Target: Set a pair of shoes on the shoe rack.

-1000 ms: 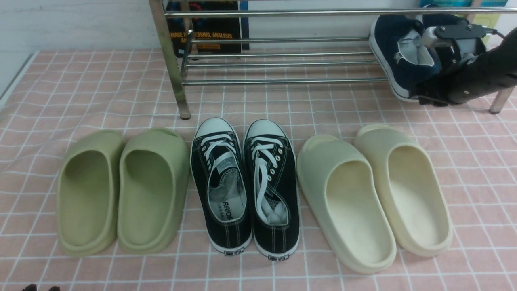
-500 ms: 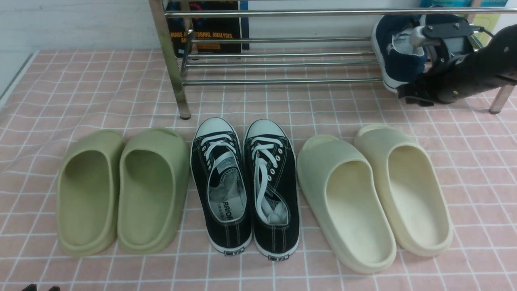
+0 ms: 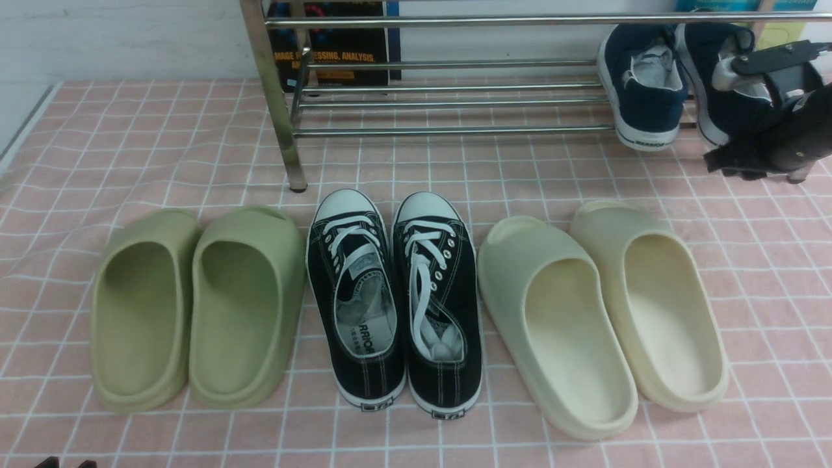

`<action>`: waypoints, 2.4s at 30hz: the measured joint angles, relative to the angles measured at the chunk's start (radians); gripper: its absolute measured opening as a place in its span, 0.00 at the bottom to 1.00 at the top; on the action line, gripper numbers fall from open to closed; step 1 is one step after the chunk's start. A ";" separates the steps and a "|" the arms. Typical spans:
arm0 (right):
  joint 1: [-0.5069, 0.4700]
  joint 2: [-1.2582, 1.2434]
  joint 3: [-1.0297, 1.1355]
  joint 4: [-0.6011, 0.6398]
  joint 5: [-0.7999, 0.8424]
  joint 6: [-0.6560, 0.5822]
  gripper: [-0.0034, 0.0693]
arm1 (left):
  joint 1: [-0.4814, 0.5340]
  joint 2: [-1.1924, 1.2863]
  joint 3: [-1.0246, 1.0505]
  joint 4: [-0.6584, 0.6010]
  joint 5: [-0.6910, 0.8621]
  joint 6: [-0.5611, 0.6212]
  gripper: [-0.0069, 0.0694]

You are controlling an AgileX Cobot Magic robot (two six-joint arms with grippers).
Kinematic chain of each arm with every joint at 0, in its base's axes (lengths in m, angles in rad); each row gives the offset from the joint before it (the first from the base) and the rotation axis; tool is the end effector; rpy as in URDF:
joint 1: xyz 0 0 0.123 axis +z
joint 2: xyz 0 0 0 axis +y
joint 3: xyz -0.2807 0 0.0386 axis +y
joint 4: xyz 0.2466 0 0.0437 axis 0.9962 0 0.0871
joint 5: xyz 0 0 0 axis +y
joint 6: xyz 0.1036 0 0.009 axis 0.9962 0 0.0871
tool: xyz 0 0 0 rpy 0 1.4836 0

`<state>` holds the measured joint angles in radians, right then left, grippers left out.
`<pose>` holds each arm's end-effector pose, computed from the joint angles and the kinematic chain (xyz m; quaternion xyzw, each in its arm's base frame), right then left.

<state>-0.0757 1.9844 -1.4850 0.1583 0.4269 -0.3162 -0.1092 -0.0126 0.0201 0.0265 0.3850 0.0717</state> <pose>0.4544 -0.0277 0.2079 -0.0566 0.9308 -0.0142 0.3608 0.0646 -0.0060 0.1686 0.0798 0.8024 0.0002 0.5914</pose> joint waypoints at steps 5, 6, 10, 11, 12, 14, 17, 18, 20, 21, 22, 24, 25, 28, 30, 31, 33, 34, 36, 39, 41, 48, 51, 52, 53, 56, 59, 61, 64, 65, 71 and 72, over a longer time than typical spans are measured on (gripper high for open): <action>-0.003 -0.009 -0.002 0.000 0.019 0.011 0.37 | 0.000 0.000 0.000 0.000 0.000 0.000 0.40; -0.001 -0.023 -0.002 0.000 0.050 0.010 0.37 | 0.000 0.000 0.000 0.000 0.000 0.000 0.40; -0.001 -0.129 -0.002 0.000 0.181 0.010 0.37 | 0.000 0.000 0.000 0.000 0.000 0.000 0.40; -0.001 -0.169 -0.002 0.000 0.206 0.010 0.37 | 0.000 0.000 0.000 0.000 0.000 0.000 0.40; -0.001 -0.169 -0.002 0.001 0.210 0.011 0.37 | 0.000 0.000 0.000 0.000 0.000 0.000 0.40; 0.000 -0.268 -0.002 0.008 0.239 0.011 0.37 | 0.000 0.000 0.000 0.000 0.000 0.000 0.40; 0.011 -0.471 -0.002 0.027 0.266 0.011 0.29 | 0.000 0.000 0.000 0.000 0.000 0.000 0.40; 0.017 -0.534 -0.002 0.030 0.272 0.011 0.23 | 0.000 0.000 0.000 0.000 0.000 0.000 0.40; 0.021 -0.592 -0.002 0.030 0.284 0.011 0.17 | 0.000 0.000 0.000 0.000 0.000 0.000 0.40; 0.022 -0.620 0.001 0.026 0.290 0.011 0.12 | 0.000 0.000 0.000 0.000 0.000 0.000 0.40; 0.022 -0.700 0.020 0.015 0.297 0.011 0.04 | 0.000 0.000 0.000 0.000 0.000 0.000 0.40; 0.022 -0.780 0.066 -0.001 0.302 0.011 0.02 | 0.000 0.000 0.000 0.000 0.000 0.000 0.40; 0.022 -0.799 0.079 -0.003 0.302 0.011 0.02 | 0.000 0.000 0.000 0.000 0.000 0.000 0.40; 0.022 -0.970 0.235 -0.014 0.312 0.011 0.02 | 0.000 0.000 0.000 0.000 0.000 0.000 0.40; 0.022 -1.072 0.343 -0.030 0.295 0.011 0.02 | 0.000 0.000 0.000 0.000 0.000 0.000 0.40; 0.022 -1.120 0.396 -0.040 0.276 0.011 0.02 | 0.000 0.000 0.000 0.000 0.000 0.000 0.40; 0.022 -1.270 0.565 -0.068 0.223 0.011 0.02 | 0.000 0.000 0.000 0.000 0.000 0.000 0.40; 0.022 -1.321 0.624 -0.080 0.199 0.011 0.02 | 0.000 0.000 0.000 0.000 0.000 0.000 0.40; 0.022 -1.399 0.711 -0.091 0.176 0.011 0.02 | 0.000 0.000 0.000 0.000 0.000 0.000 0.40; 0.022 -1.581 0.919 -0.092 0.111 0.011 0.02 | 0.000 0.000 0.000 0.000 0.000 0.000 0.40; 0.022 -1.695 1.052 -0.066 0.042 0.011 0.03 | 0.000 0.000 0.000 0.000 0.000 0.000 0.40; 0.022 -1.915 1.324 0.089 -0.141 0.011 0.03 | 0.000 0.000 0.000 0.000 0.000 0.000 0.40; 0.022 -1.933 1.373 0.148 -0.174 0.011 0.03 | 0.000 0.000 0.000 0.000 0.000 0.000 0.40; 0.022 -1.935 1.388 0.170 -0.178 0.011 0.04 | 0.000 0.000 0.000 0.000 0.000 0.000 0.40; 0.022 -1.935 1.400 0.188 -0.178 0.011 0.04 | 0.000 0.000 0.000 0.000 0.000 0.000 0.40; 0.022 -1.935 1.421 0.211 -0.180 0.011 0.04 | 0.000 0.000 0.000 0.000 0.000 0.000 0.40; 0.022 -1.935 1.456 0.224 -0.180 0.011 0.04 | 0.000 0.000 0.000 0.000 0.000 0.000 0.40; 0.022 -1.935 1.470 0.225 -0.175 0.011 0.04 | 0.000 0.000 0.000 0.000 0.000 0.000 0.40; 0.022 -1.935 1.478 0.225 -0.156 0.011 0.04 | 0.000 0.000 0.000 0.000 0.000 0.000 0.40; 0.022 -1.935 1.480 0.225 -0.149 0.011 0.05 | 0.000 0.000 0.000 0.000 0.000 0.000 0.40; 0.022 -1.979 1.505 0.211 -0.122 0.011 0.05 | 0.000 0.000 0.000 0.000 0.000 0.000 0.40; 0.022 -1.984 1.506 0.208 -0.122 0.011 0.05 | 0.000 0.000 0.000 0.000 0.000 0.000 0.40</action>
<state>-0.0539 0.0000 0.0212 0.3661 0.3050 -0.3049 -0.1092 -0.0126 0.0201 0.0265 0.3850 0.0717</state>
